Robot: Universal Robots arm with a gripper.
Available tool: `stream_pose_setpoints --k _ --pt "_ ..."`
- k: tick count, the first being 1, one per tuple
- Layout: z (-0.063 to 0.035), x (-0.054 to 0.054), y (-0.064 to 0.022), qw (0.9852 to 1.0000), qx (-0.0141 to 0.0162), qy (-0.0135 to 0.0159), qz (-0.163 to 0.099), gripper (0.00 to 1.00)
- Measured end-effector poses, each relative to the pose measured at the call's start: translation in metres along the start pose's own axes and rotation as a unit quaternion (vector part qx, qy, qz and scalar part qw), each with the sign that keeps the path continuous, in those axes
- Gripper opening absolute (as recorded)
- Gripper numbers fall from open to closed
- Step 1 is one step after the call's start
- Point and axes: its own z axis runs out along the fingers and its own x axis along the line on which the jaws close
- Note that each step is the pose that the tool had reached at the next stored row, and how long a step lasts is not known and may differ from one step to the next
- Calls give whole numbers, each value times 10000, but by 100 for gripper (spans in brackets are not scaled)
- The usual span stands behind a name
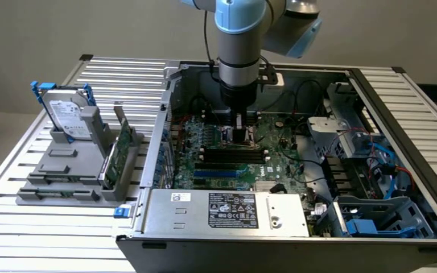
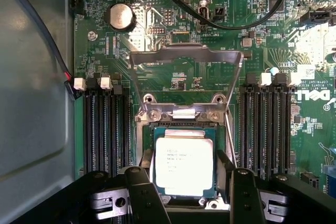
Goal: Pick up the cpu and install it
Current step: 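Place the cpu into insertion slot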
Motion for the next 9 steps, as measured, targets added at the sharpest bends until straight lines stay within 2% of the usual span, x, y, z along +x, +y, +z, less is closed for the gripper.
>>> stream_pose_setpoints --k 9 --pt "0 4 0 10000 -1 -13 2 55"
